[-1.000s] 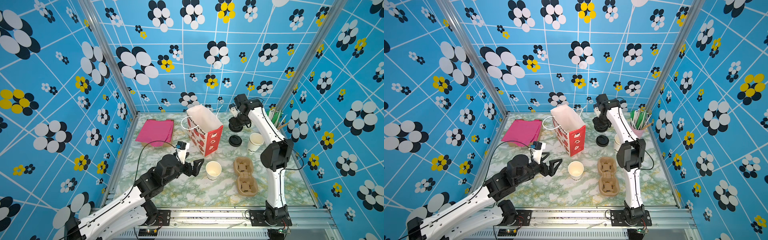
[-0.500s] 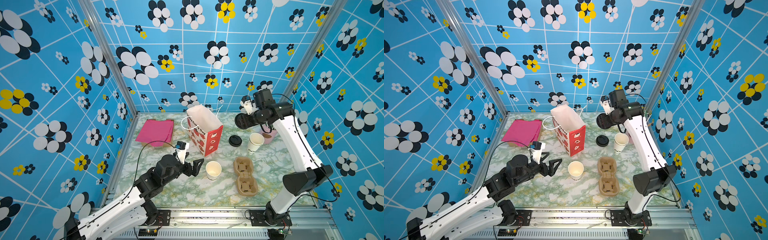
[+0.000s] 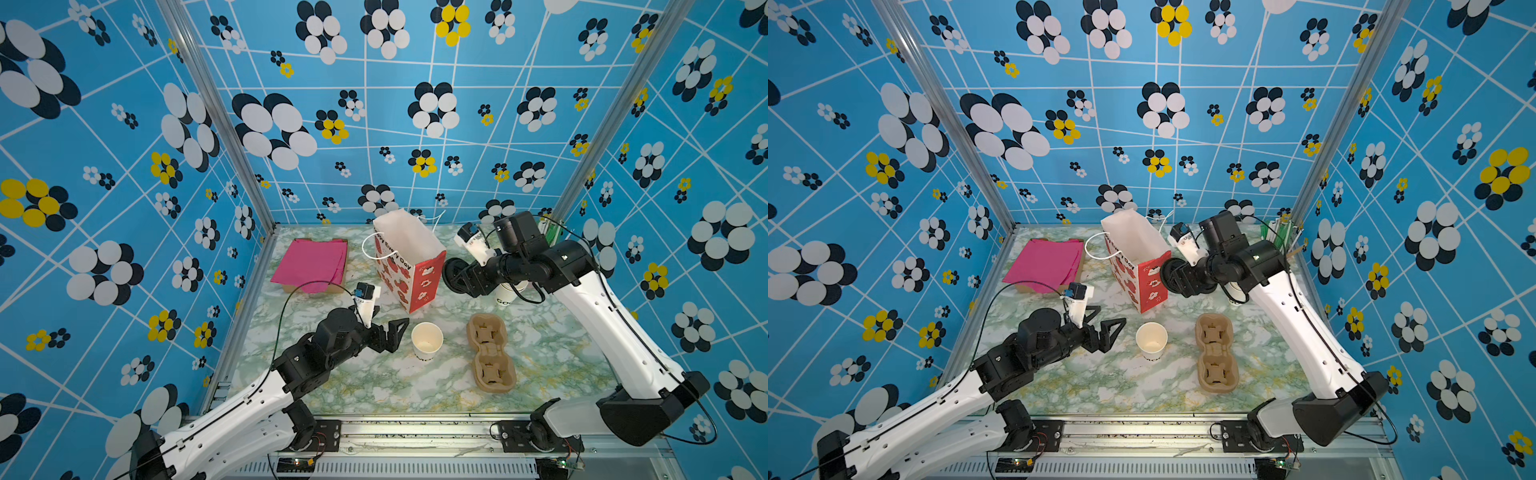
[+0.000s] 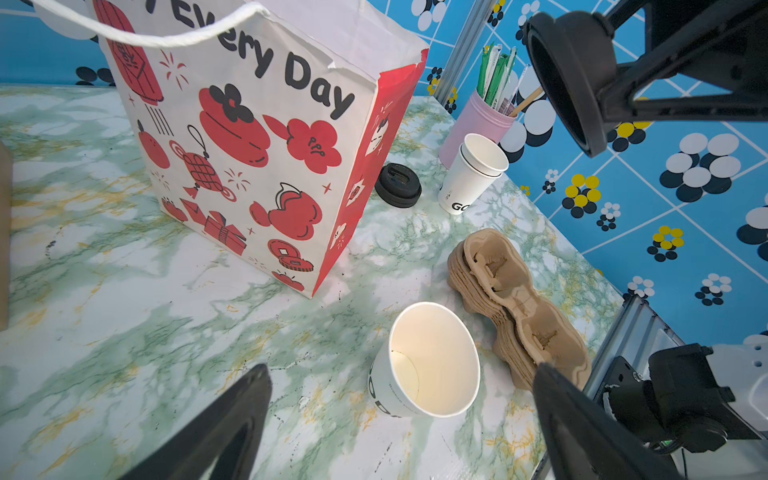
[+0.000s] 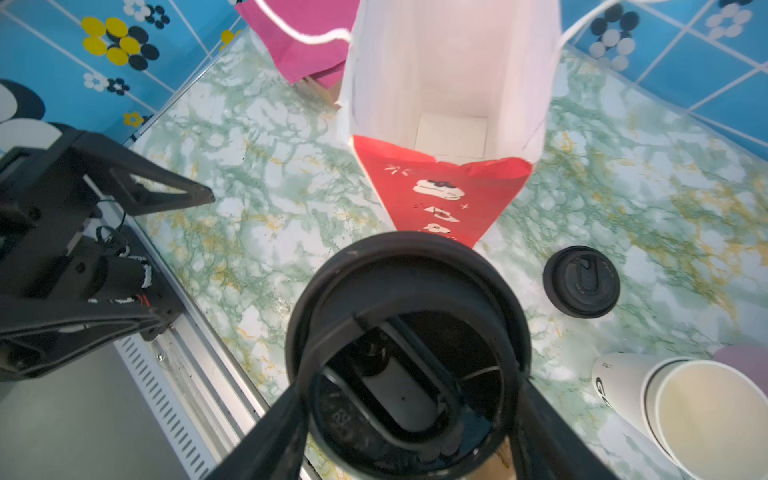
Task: Pack the takeout coffee
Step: 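Carry the black lid over the white cup and press it down with the right gripper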
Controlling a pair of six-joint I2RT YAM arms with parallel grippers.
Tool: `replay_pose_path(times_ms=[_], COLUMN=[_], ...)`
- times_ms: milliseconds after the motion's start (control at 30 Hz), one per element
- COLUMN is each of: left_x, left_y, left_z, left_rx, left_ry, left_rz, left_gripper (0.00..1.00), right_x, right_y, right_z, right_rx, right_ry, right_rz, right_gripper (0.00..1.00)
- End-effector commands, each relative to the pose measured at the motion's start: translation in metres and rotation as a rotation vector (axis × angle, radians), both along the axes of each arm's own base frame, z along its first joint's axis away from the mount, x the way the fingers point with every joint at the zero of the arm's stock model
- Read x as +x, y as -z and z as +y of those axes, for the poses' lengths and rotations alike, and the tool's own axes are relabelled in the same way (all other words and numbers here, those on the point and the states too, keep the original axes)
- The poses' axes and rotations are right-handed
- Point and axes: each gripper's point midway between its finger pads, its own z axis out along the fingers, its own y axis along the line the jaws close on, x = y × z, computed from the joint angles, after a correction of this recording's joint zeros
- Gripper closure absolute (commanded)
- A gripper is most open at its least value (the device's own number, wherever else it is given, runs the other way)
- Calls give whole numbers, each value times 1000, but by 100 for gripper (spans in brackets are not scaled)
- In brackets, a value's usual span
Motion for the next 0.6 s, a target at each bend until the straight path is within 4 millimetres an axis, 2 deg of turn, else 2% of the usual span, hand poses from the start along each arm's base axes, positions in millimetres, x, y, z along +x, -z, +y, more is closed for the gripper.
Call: replay_pose_path(times_ms=[0,233,367,567], left_x=[3,5,6,10], left_y=[-16,-16,-17,-12], left_z=[-2,-5,-7,-10], left_rx=[-39,-55,-59,-65], left_ry=[-3,-6,-1,-5], left_rz=[-14,-10,-6,8], left_gripper=[1,1,1,1], right_x=[-21,-51,-57,-55], right_y=[22,67,85,112], right_z=[14,32,39,44], right_rx=[-11,-69,-85,-146], right_ry=[-90,-186,-203,-208], right_rz=[48,123,143,137], right_gripper=[30,30,31,32])
